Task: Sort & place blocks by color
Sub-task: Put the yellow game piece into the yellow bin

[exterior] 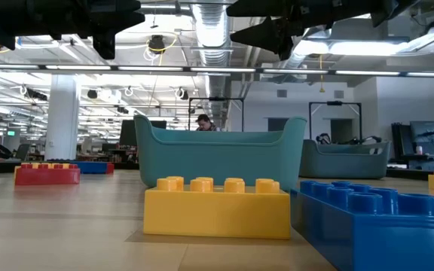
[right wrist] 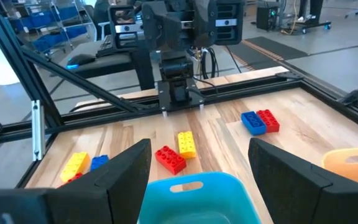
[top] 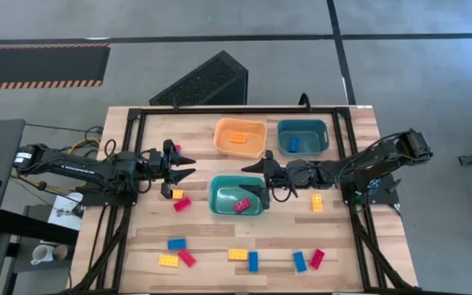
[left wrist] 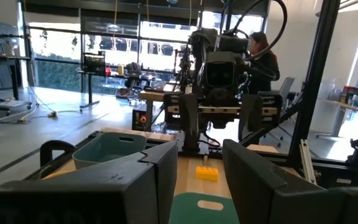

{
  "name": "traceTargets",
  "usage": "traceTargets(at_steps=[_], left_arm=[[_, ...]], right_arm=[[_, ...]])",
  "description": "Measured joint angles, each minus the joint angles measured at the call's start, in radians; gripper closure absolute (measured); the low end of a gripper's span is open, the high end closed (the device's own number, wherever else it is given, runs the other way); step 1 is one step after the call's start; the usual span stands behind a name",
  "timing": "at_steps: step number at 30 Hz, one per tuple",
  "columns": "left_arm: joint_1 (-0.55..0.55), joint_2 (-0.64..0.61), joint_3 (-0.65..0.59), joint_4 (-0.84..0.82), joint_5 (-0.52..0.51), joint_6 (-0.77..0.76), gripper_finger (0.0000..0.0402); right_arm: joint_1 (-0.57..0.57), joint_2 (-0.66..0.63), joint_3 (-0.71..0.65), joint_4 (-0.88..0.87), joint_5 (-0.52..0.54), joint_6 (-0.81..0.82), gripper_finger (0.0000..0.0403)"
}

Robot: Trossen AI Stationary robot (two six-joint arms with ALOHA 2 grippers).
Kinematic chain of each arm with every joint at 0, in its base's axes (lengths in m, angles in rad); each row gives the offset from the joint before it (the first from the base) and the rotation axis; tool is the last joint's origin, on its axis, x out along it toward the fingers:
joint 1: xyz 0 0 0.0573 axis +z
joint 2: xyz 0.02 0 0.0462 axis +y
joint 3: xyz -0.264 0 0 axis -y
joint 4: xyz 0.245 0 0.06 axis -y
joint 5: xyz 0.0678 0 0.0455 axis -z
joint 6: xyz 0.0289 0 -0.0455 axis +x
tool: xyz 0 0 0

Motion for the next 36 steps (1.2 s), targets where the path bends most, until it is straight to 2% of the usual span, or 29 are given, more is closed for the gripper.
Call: traceTargets(at_steps=[26,31,36], left_arm=[[0.0,0.0,0.0,0.0,0.002,0.002,0.0285],[0.0,0.0,0.0,0.005,0.038,0.025,0.0285],[0.0,0.0,0.0,0.006,0.044,0.027,0.0285]], right_arm=[[-0.004,0.0,0.0,-0.022,0.0,0.016,0.0112],[-0.014,-0.049,0.001,-0.148,0.0,0.095,0.0112],[-0.032,-0.162,0.001,-0.47,0.016,0.268,0.0112]])
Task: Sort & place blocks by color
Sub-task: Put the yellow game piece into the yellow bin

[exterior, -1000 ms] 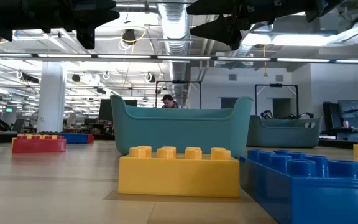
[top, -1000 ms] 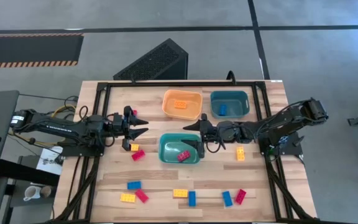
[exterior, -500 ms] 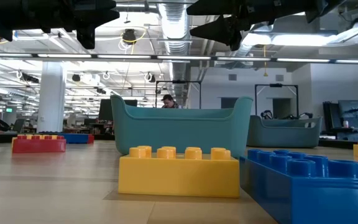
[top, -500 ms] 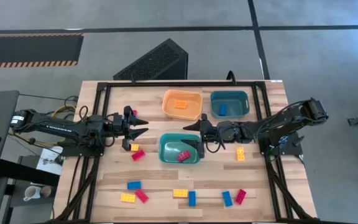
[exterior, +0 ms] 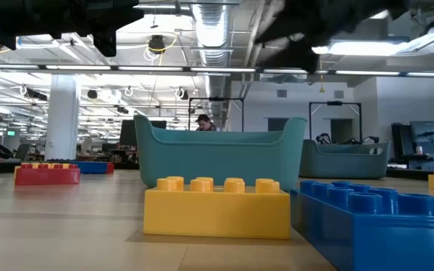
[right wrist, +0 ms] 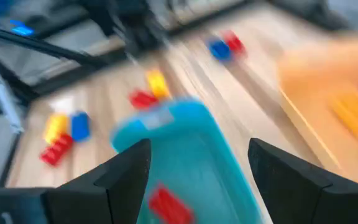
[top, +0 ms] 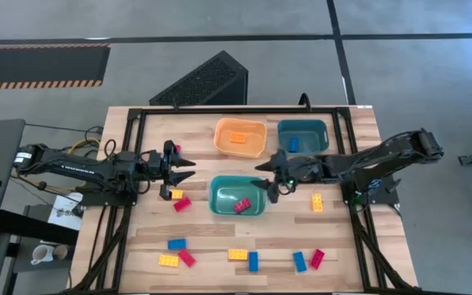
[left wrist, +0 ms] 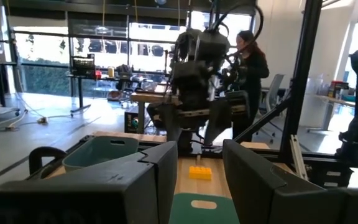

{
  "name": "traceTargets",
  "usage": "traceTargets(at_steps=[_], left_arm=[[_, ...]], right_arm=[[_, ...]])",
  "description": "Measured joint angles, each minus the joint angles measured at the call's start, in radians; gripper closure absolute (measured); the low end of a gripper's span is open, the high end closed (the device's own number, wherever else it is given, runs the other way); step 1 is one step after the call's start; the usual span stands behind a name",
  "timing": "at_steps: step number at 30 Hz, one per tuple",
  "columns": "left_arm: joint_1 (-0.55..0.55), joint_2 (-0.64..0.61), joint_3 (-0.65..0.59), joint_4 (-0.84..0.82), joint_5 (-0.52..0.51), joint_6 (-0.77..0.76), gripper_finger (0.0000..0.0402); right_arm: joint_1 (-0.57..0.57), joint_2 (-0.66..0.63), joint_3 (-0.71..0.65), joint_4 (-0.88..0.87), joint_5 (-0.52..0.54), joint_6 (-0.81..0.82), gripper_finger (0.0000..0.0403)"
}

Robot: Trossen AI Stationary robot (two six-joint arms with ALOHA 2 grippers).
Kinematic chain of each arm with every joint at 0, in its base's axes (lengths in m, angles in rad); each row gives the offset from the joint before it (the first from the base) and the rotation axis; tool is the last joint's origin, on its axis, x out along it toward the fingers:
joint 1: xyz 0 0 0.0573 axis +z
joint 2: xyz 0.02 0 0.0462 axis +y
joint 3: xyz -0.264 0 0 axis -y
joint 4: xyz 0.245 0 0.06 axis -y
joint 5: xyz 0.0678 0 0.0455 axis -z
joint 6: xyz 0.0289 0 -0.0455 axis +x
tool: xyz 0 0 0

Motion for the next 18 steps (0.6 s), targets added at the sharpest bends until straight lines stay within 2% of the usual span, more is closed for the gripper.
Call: traceTargets(at_steps=[4,8,13,18], left_arm=[[0.0,0.0,0.0,0.021,0.001,0.008,0.0285],[0.0,0.0,0.0,0.057,0.002,0.03,0.0285],[0.0,0.0,0.0,0.083,0.003,0.03,0.0285],[0.0,0.0,0.001,0.121,0.018,0.038,0.0285]], right_arm=[[-0.006,-0.111,0.0,-0.357,0.036,0.248,0.0112],[0.01,-0.181,0.0,-0.628,0.027,0.462,0.0112],[0.042,-0.192,0.0,-0.907,-0.103,0.695,0.0112],[0.107,-0.142,-0.001,-1.023,-0.204,0.869,0.0112]])
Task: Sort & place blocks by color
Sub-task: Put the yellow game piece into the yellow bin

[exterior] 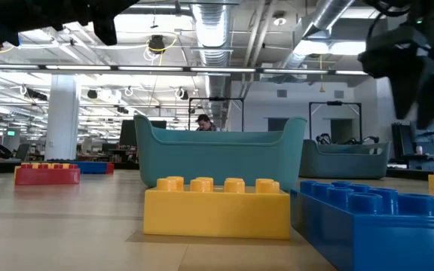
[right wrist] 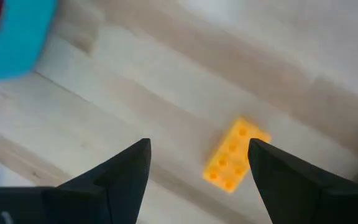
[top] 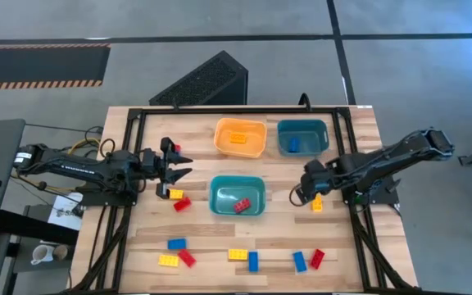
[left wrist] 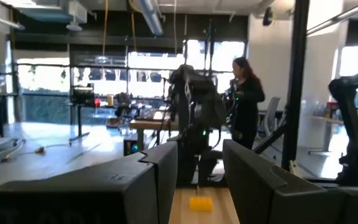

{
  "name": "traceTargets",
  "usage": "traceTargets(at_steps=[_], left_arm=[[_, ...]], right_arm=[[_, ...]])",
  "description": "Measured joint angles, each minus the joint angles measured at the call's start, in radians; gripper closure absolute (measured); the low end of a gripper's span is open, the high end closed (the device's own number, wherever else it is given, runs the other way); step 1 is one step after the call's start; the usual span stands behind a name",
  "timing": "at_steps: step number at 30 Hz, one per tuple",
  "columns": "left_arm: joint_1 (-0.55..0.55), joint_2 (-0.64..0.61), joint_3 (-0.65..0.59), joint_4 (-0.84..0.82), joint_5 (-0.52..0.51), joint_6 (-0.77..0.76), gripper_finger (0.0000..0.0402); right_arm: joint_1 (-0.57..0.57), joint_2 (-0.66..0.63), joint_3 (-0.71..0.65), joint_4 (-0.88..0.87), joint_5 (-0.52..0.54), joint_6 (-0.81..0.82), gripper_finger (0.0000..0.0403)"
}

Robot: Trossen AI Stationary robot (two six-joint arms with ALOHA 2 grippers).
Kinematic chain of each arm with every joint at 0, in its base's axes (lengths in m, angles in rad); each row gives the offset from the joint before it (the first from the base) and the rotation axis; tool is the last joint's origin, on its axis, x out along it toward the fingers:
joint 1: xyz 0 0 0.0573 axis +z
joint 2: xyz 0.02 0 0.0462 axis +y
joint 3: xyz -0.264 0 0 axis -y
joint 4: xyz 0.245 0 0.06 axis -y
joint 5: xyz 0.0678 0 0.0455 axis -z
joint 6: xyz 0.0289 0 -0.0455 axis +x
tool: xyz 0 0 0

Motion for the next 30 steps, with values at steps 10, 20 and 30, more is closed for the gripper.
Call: traceTargets(at_steps=[10,20,30], left_arm=[[0.0,0.0,0.0,-0.014,0.025,0.025,0.0285],[0.0,0.0,0.0,-0.017,0.025,0.027,0.0285],[0.0,0.0,0.0,-0.071,0.025,0.021,0.0285]], right_arm=[[0.051,0.104,-0.041,-0.029,-0.076,0.156,0.0112],[0.051,0.006,-0.243,0.152,-0.085,0.217,0.0112],[0.051,0.027,-0.329,0.205,-0.069,0.208,0.012]])
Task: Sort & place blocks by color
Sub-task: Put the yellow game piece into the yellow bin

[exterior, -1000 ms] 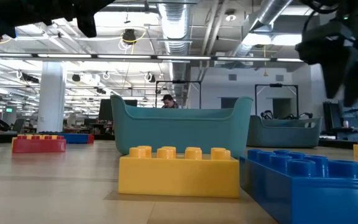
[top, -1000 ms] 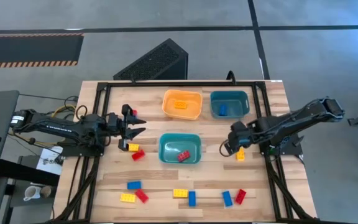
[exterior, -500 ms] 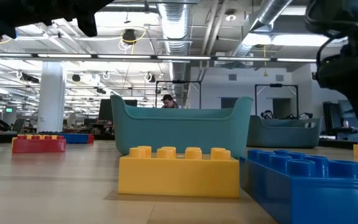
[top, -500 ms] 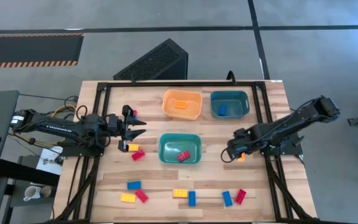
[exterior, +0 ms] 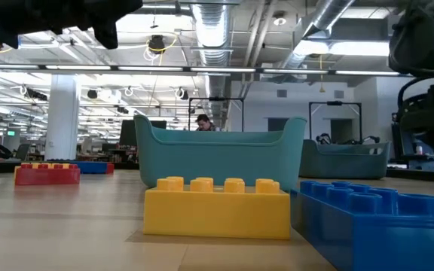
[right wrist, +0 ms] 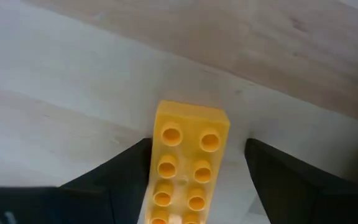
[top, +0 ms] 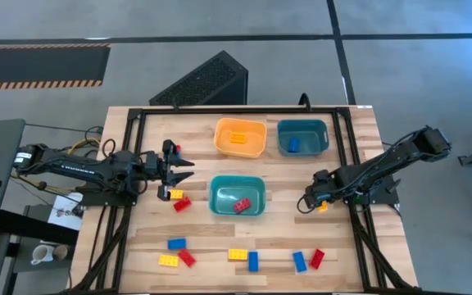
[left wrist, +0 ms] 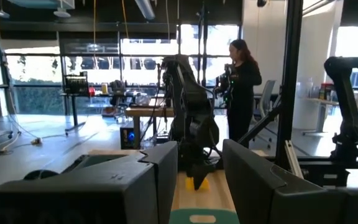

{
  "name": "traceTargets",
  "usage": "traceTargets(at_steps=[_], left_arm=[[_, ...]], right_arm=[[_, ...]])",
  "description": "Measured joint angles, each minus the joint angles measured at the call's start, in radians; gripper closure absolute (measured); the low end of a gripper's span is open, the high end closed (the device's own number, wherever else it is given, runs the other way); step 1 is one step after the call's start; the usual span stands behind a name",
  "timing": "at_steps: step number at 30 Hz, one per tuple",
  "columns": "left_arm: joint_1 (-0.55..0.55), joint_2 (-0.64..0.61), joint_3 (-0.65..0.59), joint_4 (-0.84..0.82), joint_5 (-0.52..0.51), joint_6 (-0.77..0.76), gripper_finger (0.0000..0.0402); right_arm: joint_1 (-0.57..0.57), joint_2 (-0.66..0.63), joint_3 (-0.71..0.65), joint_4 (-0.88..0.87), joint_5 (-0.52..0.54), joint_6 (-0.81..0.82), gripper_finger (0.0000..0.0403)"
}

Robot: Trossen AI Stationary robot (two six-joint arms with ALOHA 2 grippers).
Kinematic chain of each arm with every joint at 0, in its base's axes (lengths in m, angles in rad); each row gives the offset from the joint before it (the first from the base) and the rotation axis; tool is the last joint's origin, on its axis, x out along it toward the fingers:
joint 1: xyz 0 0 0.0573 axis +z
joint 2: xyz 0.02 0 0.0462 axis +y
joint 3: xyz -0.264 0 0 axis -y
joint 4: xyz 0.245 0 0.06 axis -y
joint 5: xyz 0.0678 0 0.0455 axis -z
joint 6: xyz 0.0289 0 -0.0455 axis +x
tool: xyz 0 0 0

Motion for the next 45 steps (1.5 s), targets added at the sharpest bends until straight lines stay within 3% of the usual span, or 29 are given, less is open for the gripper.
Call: traceTargets(at_steps=[4,10,15,20,25,30,38,45], left_arm=[[0.0,0.0,0.0,-0.007,0.0,-0.001,0.0285],[0.0,0.0,0.0,0.0,0.0,0.0,0.0285],[0.0,0.0,0.0,-0.008,0.0,-0.007,0.0285],[0.0,0.0,0.0,0.007,0.007,0.009,0.0285],[0.0,0.0,-0.001,0.101,0.007,0.099,0.0285],[0.0,-0.001,-0.001,0.192,-0.023,0.169,0.0285],[0.0,0.0,-0.001,0.18,0.01,0.234,0.0285],[0.0,0.0,-0.001,0.178,-0.032,0.2,0.0285]], right_arm=[[0.0,-0.002,-0.002,0.01,0.016,-0.003,0.0164],[-0.028,-0.007,0.008,0.016,0.012,0.009,0.0282],[-0.093,-0.009,0.104,0.024,0.091,-0.088,0.0282],[-0.243,-0.008,0.234,0.094,0.173,-0.331,0.0282],[-0.426,0.011,0.339,0.238,0.11,-0.59,0.0282],[-0.539,0.091,0.432,0.253,0.076,-0.755,0.0282],[-0.592,0.274,0.574,0.429,0.024,-0.96,0.0282],[-0.604,0.444,0.69,0.521,-0.045,-1.069,0.0282]])
